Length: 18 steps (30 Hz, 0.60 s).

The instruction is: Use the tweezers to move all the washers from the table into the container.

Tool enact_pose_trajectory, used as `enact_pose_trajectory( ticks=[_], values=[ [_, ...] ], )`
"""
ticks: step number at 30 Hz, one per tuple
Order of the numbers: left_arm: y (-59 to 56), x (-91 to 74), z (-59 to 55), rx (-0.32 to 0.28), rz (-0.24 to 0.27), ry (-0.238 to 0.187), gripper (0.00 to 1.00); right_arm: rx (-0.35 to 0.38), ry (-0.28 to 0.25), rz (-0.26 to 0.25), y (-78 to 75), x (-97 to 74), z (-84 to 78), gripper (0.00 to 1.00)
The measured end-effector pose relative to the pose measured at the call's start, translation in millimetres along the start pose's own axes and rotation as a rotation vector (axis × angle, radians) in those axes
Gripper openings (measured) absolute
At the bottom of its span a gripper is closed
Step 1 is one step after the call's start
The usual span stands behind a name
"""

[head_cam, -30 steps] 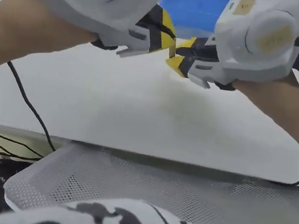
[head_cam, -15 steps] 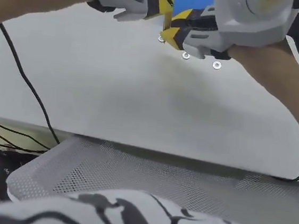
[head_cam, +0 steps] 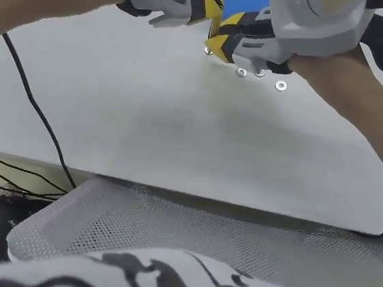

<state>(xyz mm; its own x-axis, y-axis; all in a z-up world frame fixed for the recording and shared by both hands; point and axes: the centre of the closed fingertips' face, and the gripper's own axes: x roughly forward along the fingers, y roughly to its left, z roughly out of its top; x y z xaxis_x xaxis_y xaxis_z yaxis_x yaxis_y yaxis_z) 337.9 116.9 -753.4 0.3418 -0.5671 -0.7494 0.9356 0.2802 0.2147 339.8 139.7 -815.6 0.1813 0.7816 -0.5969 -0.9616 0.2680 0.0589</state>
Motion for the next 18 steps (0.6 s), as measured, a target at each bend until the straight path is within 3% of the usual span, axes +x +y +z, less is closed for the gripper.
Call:
enact_pose_trajectory(
  ticks=[18],
  values=[
    [-4.8, 0.1, 1.9, 0.014, -0.014, 0.009, 0.00, 0.002, 0.012, 0.004, 0.6, -1.7, -3.4, 0.07]
  ],
)
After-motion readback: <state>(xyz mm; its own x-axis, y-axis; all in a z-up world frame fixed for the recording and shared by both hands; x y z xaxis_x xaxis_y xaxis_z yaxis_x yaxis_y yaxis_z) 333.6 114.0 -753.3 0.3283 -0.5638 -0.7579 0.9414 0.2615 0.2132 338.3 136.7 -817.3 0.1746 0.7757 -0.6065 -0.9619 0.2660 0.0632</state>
